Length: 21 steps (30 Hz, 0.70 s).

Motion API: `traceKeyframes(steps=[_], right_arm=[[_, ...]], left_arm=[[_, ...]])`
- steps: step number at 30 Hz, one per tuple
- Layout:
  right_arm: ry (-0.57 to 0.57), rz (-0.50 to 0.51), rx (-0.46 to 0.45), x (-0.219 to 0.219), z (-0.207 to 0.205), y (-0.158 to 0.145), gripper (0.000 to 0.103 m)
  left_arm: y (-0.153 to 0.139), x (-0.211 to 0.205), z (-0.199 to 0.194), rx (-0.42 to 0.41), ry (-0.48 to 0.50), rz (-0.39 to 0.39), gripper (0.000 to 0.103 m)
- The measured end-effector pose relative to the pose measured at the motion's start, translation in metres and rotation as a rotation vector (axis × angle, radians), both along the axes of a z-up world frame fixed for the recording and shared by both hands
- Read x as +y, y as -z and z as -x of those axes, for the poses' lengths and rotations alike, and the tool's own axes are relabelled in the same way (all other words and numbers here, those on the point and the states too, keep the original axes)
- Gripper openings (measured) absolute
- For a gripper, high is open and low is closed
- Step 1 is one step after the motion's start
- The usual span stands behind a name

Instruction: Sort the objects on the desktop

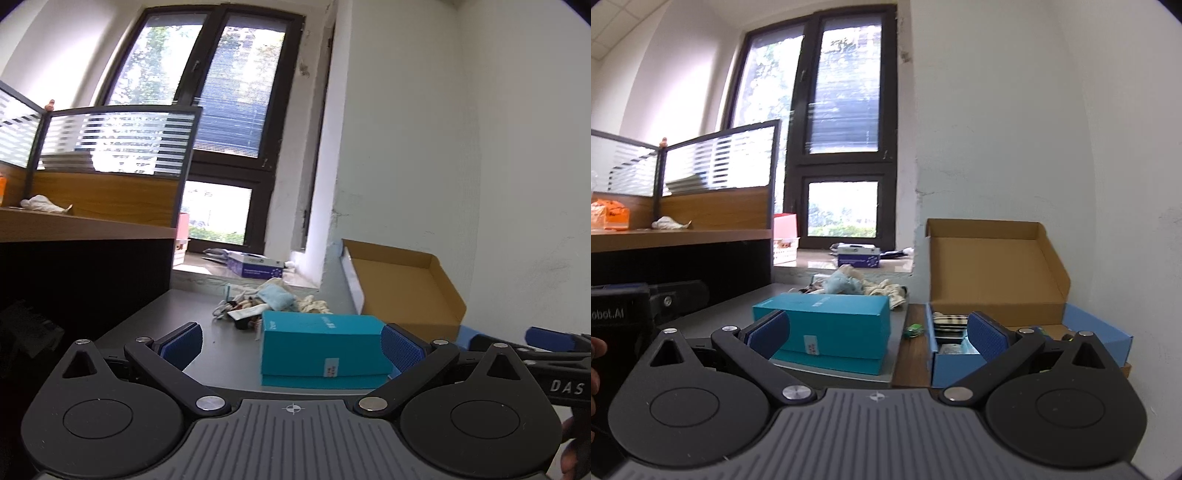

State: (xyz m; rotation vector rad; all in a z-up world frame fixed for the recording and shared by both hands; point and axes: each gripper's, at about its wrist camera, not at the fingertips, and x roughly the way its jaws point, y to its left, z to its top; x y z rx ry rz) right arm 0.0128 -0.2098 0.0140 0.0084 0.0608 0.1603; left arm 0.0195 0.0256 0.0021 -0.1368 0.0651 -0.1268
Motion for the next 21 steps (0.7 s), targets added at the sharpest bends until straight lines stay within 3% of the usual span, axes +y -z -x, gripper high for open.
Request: traceKeyframes(steps=[6, 14, 17, 21], right_arm=[[0.015, -0.025, 0.02, -0.009, -0.001, 0.007, 0.103], [0.021, -0.02, 0.049, -0.01, -0.01, 0.015, 0.103], [0.022, -0.014, 0.055, -0.008, -0.015, 0.017, 0.103], [0.024, -0.008, 0.06, -0.006, -0.02, 0.018, 0.103]], left_arm=[[0.004, 0.0, 0.001, 0.011, -0.036, -0.025, 0.103], [0.006, 0.003, -0.008, 0.038, -0.07, -0.001, 0.103], [0.008, 0.01, -0.009, 0.011, -0.075, 0.038, 0.103], [0.007, 0.013, -0.012, -0.038, -0.046, 0.013, 0.101]])
